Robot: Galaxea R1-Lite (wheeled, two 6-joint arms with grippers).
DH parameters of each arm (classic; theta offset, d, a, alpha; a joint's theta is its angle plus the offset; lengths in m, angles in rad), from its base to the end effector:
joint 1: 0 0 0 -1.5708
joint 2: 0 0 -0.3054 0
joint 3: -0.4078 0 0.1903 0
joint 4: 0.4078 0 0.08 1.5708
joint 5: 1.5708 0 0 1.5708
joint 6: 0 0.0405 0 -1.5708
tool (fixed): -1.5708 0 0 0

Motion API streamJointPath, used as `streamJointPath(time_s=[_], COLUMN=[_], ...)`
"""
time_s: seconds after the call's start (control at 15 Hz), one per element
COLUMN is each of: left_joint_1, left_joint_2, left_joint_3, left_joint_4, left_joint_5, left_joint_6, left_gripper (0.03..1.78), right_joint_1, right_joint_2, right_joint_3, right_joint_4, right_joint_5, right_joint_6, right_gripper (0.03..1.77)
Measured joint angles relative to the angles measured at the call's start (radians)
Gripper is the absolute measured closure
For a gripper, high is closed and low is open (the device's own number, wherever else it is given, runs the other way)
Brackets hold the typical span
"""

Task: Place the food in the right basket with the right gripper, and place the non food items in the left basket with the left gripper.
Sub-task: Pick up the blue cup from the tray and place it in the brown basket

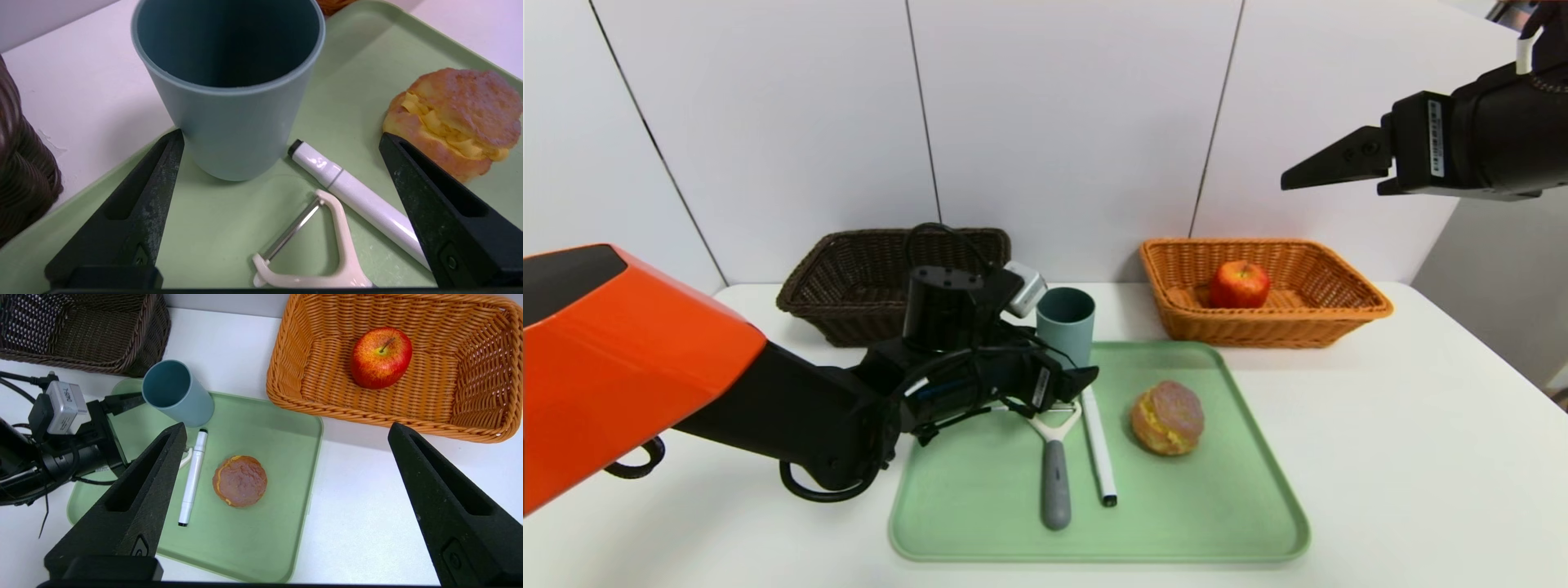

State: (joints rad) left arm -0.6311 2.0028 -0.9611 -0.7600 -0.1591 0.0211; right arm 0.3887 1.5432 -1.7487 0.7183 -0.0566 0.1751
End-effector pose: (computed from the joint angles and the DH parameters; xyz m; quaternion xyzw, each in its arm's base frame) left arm 0.3163 -0.2391 0.1313 0.0425 0.1325 -0.3825 0.9134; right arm 0.2342 0.0934 0.3557 0.0276 0.2604 0.1376 0.9552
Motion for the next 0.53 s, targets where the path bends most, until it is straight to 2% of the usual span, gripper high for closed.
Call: streamJointPath(time_s=[0.53], left_joint_1=[0.016], left_joint_2=[0.073], left_joint_3=[-0.131], left_joint_4=[0.003], left_joint_5=[0.002], left_joint_6=[0.003], left_gripper=[0.12], right_joint_1=[-0.006], right_joint_2=[-0.003], right_joint_3=[0.007], right_joint_4=[0.0], right_joint_5=[0.0], right_joint_6=[0.0], right_gripper=[0.1])
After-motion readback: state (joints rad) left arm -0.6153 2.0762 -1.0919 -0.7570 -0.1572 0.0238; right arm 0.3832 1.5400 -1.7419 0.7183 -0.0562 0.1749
